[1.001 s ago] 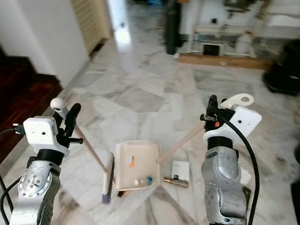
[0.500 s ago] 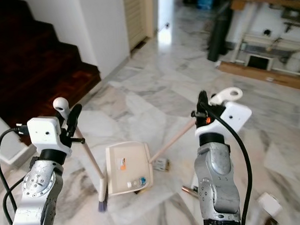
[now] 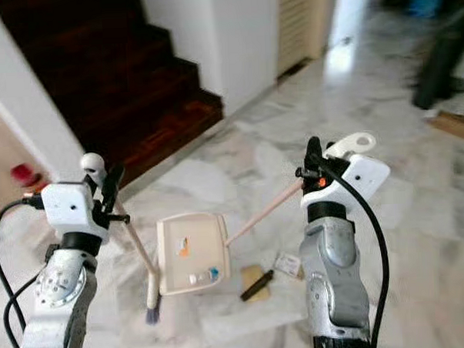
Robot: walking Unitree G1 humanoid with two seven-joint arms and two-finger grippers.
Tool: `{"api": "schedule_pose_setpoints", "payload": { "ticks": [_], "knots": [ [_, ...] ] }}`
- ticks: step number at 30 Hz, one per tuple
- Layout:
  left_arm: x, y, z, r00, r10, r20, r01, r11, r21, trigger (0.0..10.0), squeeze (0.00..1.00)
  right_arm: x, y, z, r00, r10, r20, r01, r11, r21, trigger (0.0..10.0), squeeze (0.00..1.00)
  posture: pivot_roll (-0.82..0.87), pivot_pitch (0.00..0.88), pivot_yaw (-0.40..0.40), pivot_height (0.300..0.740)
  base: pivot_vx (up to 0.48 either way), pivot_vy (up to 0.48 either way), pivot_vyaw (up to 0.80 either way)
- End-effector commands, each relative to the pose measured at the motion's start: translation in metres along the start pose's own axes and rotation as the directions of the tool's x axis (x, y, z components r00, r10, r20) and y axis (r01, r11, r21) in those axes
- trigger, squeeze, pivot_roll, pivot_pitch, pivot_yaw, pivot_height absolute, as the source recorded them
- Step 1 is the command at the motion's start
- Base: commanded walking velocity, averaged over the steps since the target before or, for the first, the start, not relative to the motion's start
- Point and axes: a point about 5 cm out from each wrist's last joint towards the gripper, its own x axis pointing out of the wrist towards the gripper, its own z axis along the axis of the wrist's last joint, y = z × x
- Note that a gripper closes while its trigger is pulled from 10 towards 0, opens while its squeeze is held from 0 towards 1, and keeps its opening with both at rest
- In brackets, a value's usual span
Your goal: Sweep floor
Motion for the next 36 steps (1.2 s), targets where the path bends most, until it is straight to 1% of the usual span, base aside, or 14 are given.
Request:
{"api": "schedule_pose_setpoints", "payload": {
  "ticks": [1,7,13,15,23,29,36],
  "knots": [
    [0.0022,0.0035,0.0134,0.998,0.017,0.06,-0.017,1.0,0.001,10.0,0.0,0.0035,0.0145,0.0146,0.997,0.041,0.064,-0.044,0.998,0.045,10.0,0.0,-0.01,0.015,0.03,0.74,0.0,0.0,0.79],
    [0.0026,0.0029,0.0134,0.998,0.03,0.055,-0.03,1.0,0.001,10.0,0.0,0.0053,0.0127,0.0176,0.997,0.034,0.066,-0.038,0.998,0.048,10.0,0.0,-0.01,0.049,0.022,0.74,0.0,0.0,0.73],
    [0.0014,0.0028,0.0122,0.998,0.04,0.042,-0.04,0.999,-0.012,10.0,0.0,0.0065,0.0151,0.0175,0.998,0.042,0.051,-0.046,0.996,0.071,10.0,0.0,-0.01,0.079,0.023,0.74,0.0,0.0,0.0],
    [0.0012,0.0025,0.0128,0.998,0.042,0.041,-0.041,0.999,-0.014,10.0,0.0,0.0063,0.0153,0.0172,0.998,0.049,0.044,-0.052,0.996,0.072,10.0,0.0,-0.01,0.095,0.022,0.74,0.0,0.382,0.0],
    [-0.0012,0.0032,0.0115,0.998,0.052,0.028,-0.052,0.999,-0.018,10.0,0.0,0.0056,0.0141,0.0146,0.999,0.046,0.021,-0.047,0.996,0.076,10.0,0.0,-0.01,0.108,0.022,0.74,0.0,0.472,0.0],
    [-0.0006,0.0037,0.0125,0.998,0.057,0.028,-0.056,0.998,-0.023,10.0,0.0,0.0079,0.017,0.0184,0.998,0.055,0.029,-0.058,0.995,0.085,10.0,0.0,-0.01,0.109,0.022,0.74,0.0,0.48,0.0],
    [-0.0012,0.0036,0.012,0.998,0.058,0.024,-0.057,0.998,-0.032,10.0,0.0,0.0079,0.0214,0.0194,0.997,0.069,0.032,-0.071,0.994,0.084,10.0,0.0,-0.01,0.086,0.024,0.74,0.0,0.48,0.0]
  ]
}}
